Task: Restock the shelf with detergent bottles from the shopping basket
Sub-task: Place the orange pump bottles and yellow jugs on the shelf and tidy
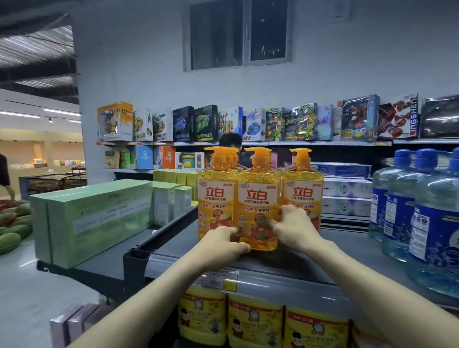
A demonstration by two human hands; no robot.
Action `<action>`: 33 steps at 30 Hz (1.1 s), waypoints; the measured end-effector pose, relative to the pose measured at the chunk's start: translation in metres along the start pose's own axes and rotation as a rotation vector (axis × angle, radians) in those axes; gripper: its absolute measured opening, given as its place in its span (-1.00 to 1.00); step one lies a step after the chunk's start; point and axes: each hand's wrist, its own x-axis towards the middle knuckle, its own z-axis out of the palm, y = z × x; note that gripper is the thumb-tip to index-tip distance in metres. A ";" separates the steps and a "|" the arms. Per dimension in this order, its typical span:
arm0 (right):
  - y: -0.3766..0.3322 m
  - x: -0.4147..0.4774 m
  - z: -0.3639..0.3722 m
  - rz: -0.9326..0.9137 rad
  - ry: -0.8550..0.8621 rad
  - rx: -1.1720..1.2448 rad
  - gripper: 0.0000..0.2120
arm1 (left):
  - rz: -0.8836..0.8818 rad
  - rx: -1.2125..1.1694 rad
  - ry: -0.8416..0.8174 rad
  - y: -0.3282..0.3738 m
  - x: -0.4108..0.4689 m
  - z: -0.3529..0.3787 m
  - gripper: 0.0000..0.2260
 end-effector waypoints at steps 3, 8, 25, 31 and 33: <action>0.000 -0.002 0.000 0.014 0.002 -0.004 -0.43 | 0.009 -0.007 0.053 -0.002 0.001 0.006 -0.72; 0.008 0.005 0.007 0.056 -0.001 -0.052 -0.46 | 0.045 -0.024 0.131 -0.005 0.001 0.015 -0.75; -0.025 -0.108 -0.073 -0.054 -0.137 -0.581 -0.53 | 0.039 0.114 0.200 0.037 -0.013 0.047 -0.50; 0.018 -0.174 -0.127 -0.144 -0.063 -0.607 -0.49 | 0.072 0.271 0.239 0.108 -0.045 0.097 -0.51; 0.037 -0.199 -0.149 -0.155 -0.031 -0.611 -0.46 | 0.088 0.347 0.261 0.139 -0.060 0.121 -0.50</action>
